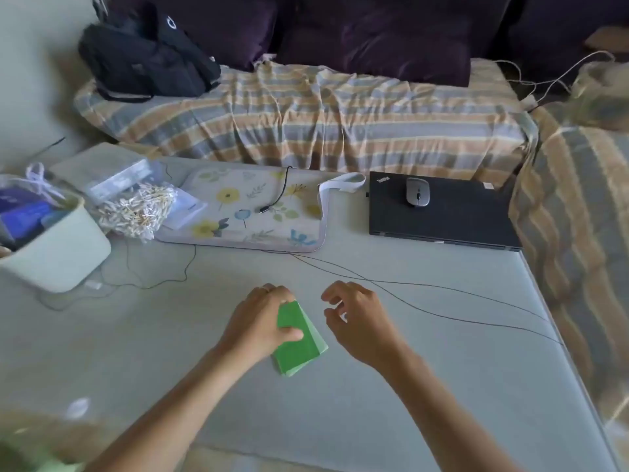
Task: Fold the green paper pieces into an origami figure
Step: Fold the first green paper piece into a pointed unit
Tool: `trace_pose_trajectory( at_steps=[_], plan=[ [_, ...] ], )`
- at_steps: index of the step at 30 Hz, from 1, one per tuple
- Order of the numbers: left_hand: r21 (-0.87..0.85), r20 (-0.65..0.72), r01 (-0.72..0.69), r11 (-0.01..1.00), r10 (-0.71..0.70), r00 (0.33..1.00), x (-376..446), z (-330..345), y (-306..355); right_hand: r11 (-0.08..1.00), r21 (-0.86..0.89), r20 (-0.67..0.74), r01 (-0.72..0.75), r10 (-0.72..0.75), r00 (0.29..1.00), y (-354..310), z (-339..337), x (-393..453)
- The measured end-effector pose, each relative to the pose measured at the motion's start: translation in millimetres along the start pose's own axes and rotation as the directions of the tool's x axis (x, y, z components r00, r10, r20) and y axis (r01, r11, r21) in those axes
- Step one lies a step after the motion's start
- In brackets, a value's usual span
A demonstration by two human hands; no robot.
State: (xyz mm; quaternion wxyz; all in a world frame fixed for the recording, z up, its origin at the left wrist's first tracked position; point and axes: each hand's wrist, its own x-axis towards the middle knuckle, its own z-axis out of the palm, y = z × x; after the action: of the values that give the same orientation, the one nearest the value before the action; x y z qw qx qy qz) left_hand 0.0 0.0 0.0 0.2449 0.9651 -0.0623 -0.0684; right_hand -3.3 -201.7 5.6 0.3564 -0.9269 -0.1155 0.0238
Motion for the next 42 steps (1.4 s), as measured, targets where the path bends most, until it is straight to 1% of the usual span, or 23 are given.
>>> trace_pose_trajectory(
  at_steps=[1, 2, 4, 7, 10, 14, 20, 22, 25, 28, 30, 33, 36, 37, 40, 42],
  plan=[
    [0.061, 0.05, 0.021, 0.998, -0.024, 0.998, -2, 3, -1, 1.0, 0.007, -0.005, 0.0, 0.0, 1.0, 1, 5, 0],
    [0.126, 0.071, 0.039, 0.991, -0.048, 0.996, -4, 4, 2, 1.0, 0.012, -0.012, -0.006, 0.006, 1.0, 0, 6, -1],
    [0.2, 0.077, 0.042, 0.979, -0.059, 0.995, -8, 11, 2, 1.0, -0.003, 0.006, -0.011, 0.011, 1.0, 0, 14, -5],
    [0.188, 0.043, 0.039, 0.981, -0.048, 0.998, -7, 18, 0, 0.999, -0.001, 0.022, -0.032, 0.032, 0.999, 1, 28, -14],
    [0.184, 0.017, 0.045, 0.982, -0.049, 0.999, -7, 21, 3, 0.998, -0.054, 0.075, -0.044, 0.048, 0.996, -1, 35, -23],
    [0.261, -0.012, 0.015, 0.965, -0.012, 1.0, -8, 21, 8, 0.994, -0.084, 0.081, -0.066, 0.072, 0.994, -6, 35, -28],
    [0.276, -0.058, -0.021, 0.961, 0.038, 0.998, -13, 19, 6, 0.986, -0.142, 0.105, -0.092, 0.107, 0.989, -17, 38, -34],
    [0.251, -0.076, -0.044, 0.967, 0.065, 0.995, -15, 19, 5, 0.98, -0.173, 0.128, -0.101, 0.124, 0.984, -21, 36, -33],
    [0.149, -0.123, -0.066, 0.987, 0.084, 0.989, -18, 19, -2, 0.975, -0.185, 0.156, -0.12, 0.15, 0.976, -28, 29, -31],
    [0.043, -0.155, -0.072, 0.996, 0.078, 0.985, -21, 19, -11, 0.977, -0.153, 0.126, -0.147, 0.167, 0.978, -33, 25, -36],
    [0.061, -0.179, -0.071, 0.996, 0.081, 0.981, -24, 18, -12, 0.976, -0.128, 0.092, -0.175, 0.187, 0.978, -34, 24, -43],
    [0.179, -0.228, -0.051, 0.982, 0.092, 0.969, -24, 16, -10, 0.97, -0.109, 0.063, -0.215, 0.223, 0.973, -33, 22, -50],
    [0.178, -0.23, -0.051, 0.983, 0.092, 0.969, -27, 12, -3, 0.97, -0.079, 0.03, -0.229, 0.232, 0.972, -35, 18, -51],
    [0.14, -0.216, -0.063, 0.988, 0.092, 0.972, -28, 12, -2, 0.971, -0.068, 0.02, -0.229, 0.231, 0.973, -36, 19, -50],
    [-0.073, -0.129, -0.063, 0.995, 0.053, 0.99, -30, 9, 1, 0.978, -0.056, 0.012, -0.2, 0.201, 0.98, -39, 21, -42],
    [-0.184, -0.128, -0.047, 0.982, 0.023, 0.991, -29, 3, 5, 0.983, -0.04, 0.002, -0.179, 0.179, 0.984, -44, 20, -37]
  ],
)
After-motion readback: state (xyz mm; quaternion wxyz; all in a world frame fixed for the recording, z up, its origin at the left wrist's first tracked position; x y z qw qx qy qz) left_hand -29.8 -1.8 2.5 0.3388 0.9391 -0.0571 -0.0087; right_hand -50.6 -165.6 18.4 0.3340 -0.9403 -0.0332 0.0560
